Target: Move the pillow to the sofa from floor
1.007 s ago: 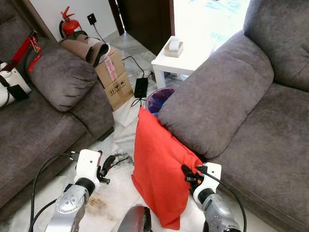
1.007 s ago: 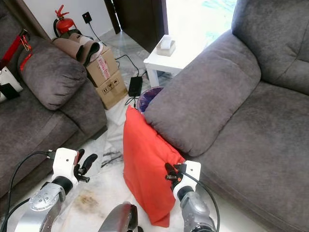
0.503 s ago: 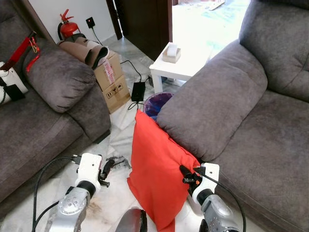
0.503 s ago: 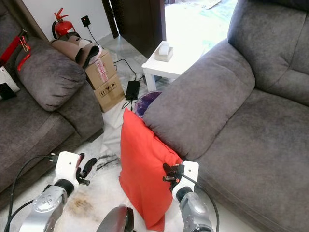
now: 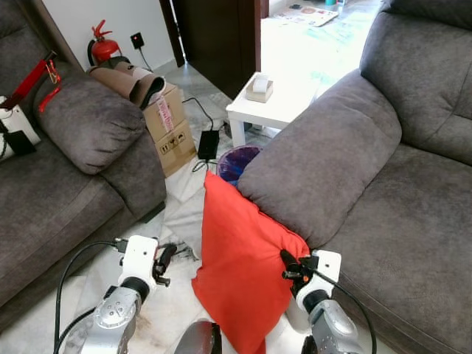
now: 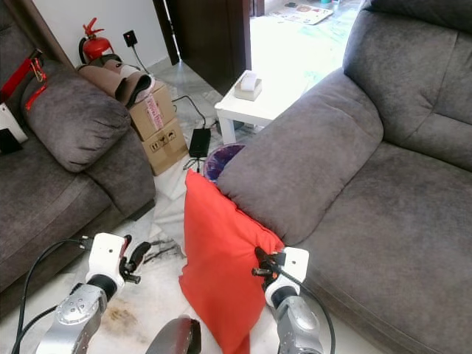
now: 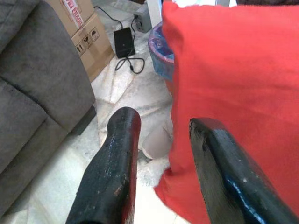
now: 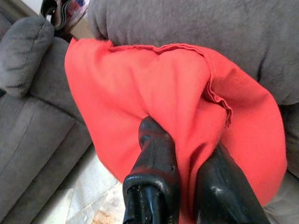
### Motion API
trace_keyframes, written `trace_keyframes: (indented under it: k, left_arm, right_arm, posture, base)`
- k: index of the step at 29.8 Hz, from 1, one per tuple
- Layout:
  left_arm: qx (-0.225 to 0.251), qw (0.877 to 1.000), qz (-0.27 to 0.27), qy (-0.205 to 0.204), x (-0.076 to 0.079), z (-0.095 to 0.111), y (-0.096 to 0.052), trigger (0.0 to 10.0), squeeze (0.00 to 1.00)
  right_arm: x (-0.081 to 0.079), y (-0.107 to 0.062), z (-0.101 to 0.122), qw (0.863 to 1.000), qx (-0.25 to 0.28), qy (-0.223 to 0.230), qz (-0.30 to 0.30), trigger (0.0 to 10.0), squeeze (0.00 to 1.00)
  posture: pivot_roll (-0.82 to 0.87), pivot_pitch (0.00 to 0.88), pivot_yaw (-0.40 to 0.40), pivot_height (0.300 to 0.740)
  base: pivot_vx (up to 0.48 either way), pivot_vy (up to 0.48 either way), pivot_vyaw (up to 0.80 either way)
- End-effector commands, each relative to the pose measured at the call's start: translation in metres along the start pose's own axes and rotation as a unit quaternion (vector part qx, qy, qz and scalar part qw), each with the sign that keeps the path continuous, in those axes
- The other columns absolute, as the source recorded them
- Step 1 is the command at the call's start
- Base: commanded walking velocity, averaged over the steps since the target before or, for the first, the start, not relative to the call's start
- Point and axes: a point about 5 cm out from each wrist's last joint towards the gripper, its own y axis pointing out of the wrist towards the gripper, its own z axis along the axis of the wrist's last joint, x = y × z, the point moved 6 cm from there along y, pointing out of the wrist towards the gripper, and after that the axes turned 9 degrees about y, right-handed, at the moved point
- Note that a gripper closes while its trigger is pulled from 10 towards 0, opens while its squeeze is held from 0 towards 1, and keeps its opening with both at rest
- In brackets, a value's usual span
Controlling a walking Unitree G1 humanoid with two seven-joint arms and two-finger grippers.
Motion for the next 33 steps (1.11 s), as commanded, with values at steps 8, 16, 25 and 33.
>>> trace_keyframes:
  k: [8, 16, 25, 33]
  left_arm:
    - [-0.003, 1.000, 0.012, 0.006, -0.009, -0.004, 0.002, 10.0, 0.00]
    - [0.011, 1.000, 0.010, 0.005, -0.011, 0.003, 0.006, 10.0, 0.00]
    - [0.018, 1.000, 0.002, 0.001, -0.010, 0.006, 0.008, 10.0, 0.00]
    - [0.017, 1.000, -0.006, -0.002, -0.004, 0.006, 0.010, 10.0, 0.00]
  right_arm:
    - [-0.005, 0.000, 0.020, 0.998, 0.053, 0.012, 0.017, 10.0, 0.00]
    - [-0.011, 0.001, 0.021, 0.998, 0.057, 0.018, 0.027, 10.0, 0.00]
    - [-0.010, -0.001, 0.028, 0.997, 0.068, 0.019, 0.032, 10.0, 0.00]
    - [-0.002, -0.006, 0.038, 0.995, 0.093, 0.024, 0.016, 10.0, 0.00]
  posture:
    - [0.10, 0.130, 0.096, 0.680]
    - [0.11, 0.128, 0.097, 0.715]
    - [0.10, 0.119, 0.093, 0.740]
    - [0.09, 0.107, 0.090, 0.740]
  base:
    - [0.000, 0.000, 0.00]
    - [0.000, 0.000, 0.00]
    - [0.000, 0.000, 0.00]
    - [0.000, 0.000, 0.00]
